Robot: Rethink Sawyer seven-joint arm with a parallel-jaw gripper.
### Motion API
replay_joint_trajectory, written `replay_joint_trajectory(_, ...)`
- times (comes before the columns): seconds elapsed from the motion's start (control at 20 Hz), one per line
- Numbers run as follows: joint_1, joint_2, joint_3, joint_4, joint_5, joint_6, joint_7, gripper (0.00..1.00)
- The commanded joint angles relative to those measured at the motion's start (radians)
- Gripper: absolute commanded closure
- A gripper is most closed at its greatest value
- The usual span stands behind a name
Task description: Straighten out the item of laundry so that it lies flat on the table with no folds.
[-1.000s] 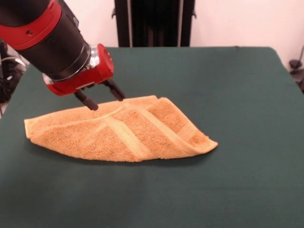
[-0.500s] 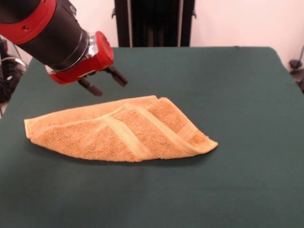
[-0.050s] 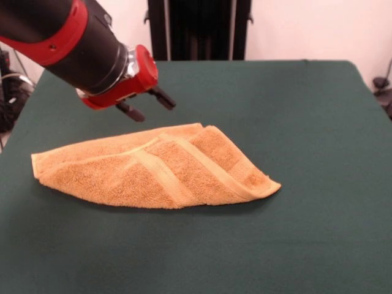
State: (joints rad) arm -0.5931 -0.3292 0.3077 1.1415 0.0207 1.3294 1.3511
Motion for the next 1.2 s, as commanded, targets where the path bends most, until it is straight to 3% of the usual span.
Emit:
replay_joint_trajectory(0.05, 0.078, 0.059, 0.008, 0.196, 0.058, -0.186, 0.261, 0.0)
replay_joint_trajectory(0.7, 0.112, 0.077, 0.005, 0.254, 0.134, -0.307, 0.288, 0.0)
replay_joint_trajectory(1.2, 0.119, 0.011, -0.02, 0.379, 0.15, -0.339, 0.248, 0.0)
